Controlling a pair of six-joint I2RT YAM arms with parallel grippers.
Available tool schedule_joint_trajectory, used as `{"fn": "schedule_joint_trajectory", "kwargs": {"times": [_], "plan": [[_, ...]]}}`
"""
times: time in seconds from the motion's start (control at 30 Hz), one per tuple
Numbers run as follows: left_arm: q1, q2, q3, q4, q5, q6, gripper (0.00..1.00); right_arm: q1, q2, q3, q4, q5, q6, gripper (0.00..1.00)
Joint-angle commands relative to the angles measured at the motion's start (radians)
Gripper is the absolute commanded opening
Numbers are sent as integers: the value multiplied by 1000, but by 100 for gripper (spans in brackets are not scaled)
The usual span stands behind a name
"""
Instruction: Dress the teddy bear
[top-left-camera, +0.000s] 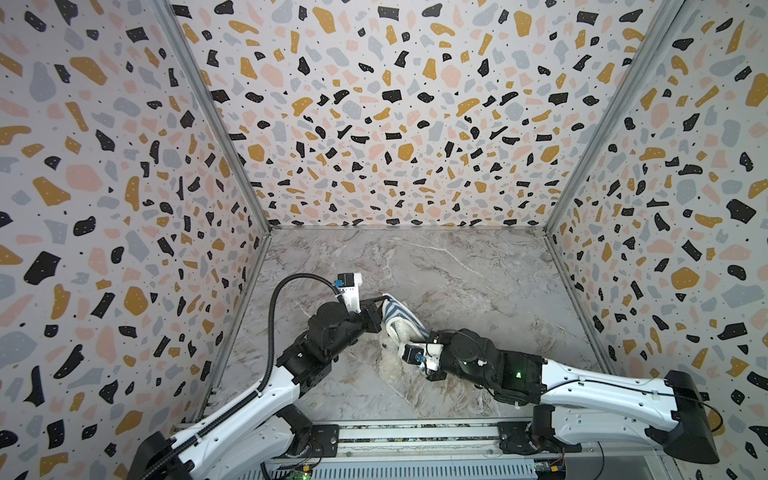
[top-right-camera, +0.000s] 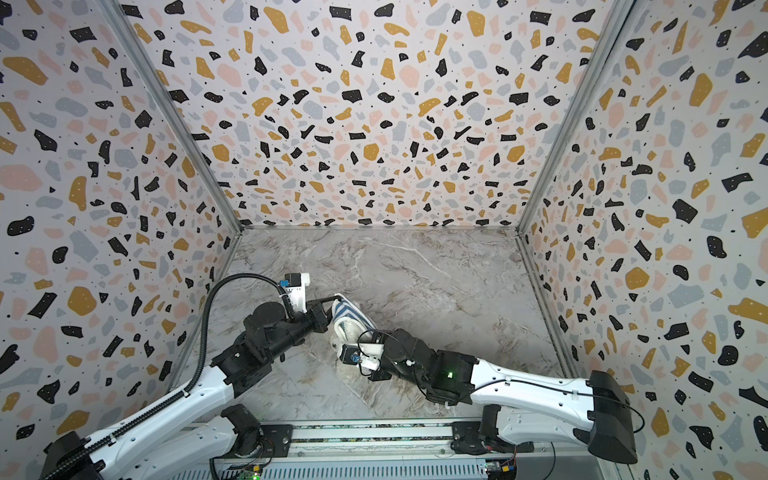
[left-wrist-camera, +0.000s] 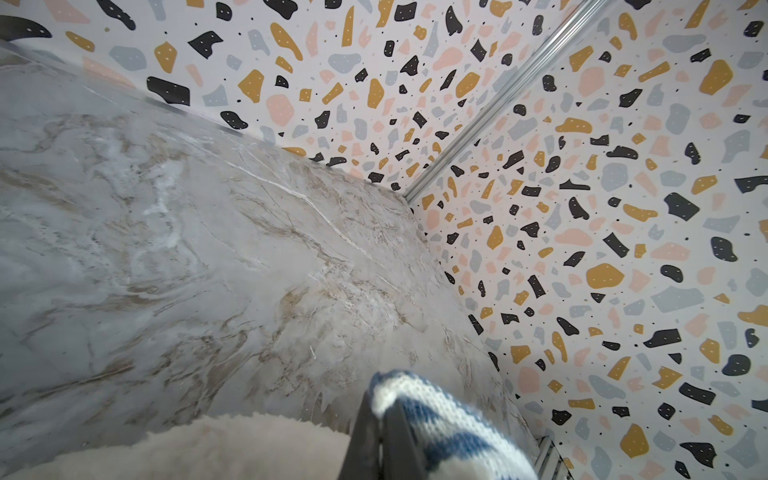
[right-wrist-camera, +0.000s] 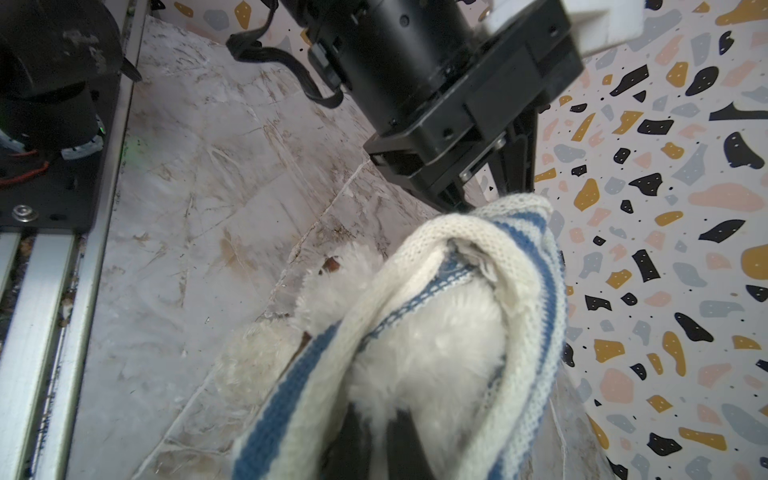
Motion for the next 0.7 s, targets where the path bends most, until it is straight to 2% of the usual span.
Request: {"fn": "schedule_joint_trajectory", "kwargs": {"times": [0.0, 0.33, 0.47, 0.67], "plan": [[19, 3, 24, -39, -99, 42, 0, 35, -60, -18, 20, 8, -52, 0], [24, 9, -48, -122, -113, 100, 0, 89, -118, -57, 74, 11, -100, 0], [24, 29, -35, -122, -30, 145, 0, 90, -110, -54, 68, 2, -105, 0], [14, 42, -24, 7, 204, 167, 0, 90, -90, -38, 58, -14, -96, 0]]}}
